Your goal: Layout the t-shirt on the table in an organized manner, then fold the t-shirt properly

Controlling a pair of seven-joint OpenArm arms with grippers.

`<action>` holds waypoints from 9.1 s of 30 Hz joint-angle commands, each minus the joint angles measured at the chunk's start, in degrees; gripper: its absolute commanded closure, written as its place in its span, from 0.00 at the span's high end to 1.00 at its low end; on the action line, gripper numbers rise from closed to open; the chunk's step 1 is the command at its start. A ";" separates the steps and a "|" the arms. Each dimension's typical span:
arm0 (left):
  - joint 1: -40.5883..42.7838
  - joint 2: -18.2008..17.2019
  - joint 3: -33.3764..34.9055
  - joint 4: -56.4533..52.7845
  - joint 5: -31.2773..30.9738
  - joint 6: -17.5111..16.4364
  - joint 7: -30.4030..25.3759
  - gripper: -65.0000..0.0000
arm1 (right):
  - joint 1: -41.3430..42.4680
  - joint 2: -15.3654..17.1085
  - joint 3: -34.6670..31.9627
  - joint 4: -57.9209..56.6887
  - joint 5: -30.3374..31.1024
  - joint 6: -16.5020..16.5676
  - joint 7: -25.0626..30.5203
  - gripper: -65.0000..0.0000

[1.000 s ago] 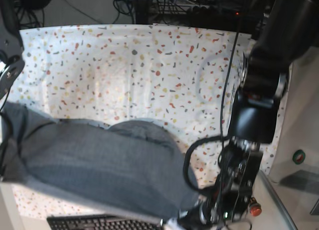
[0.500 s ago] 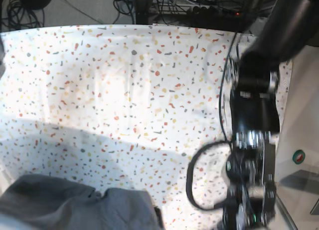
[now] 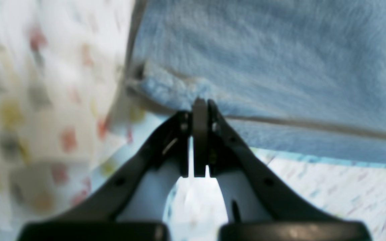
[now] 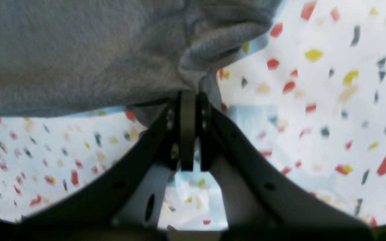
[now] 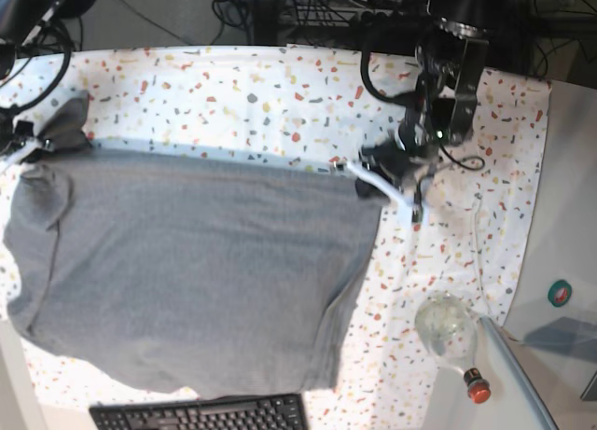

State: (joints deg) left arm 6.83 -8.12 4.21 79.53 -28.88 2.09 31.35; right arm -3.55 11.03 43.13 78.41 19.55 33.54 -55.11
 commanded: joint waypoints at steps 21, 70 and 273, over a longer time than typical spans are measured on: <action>7.37 -2.30 -1.17 1.22 -0.17 0.07 -2.30 0.00 | 1.40 1.15 2.01 9.98 0.45 0.09 5.57 0.17; 13.87 -3.26 -1.26 12.47 -0.70 3.76 -1.86 0.11 | -7.22 -0.17 7.19 18.07 0.89 -6.15 5.22 0.32; 6.49 6.76 -22.89 -5.90 -9.31 -16.55 0.43 0.00 | 4.39 -1.49 23.72 -15.86 0.62 6.46 -4.71 0.54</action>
State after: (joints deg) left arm 13.21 -1.10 -18.65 72.99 -38.65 -14.85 31.46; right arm 0.91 9.13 66.78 62.04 21.04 39.97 -58.39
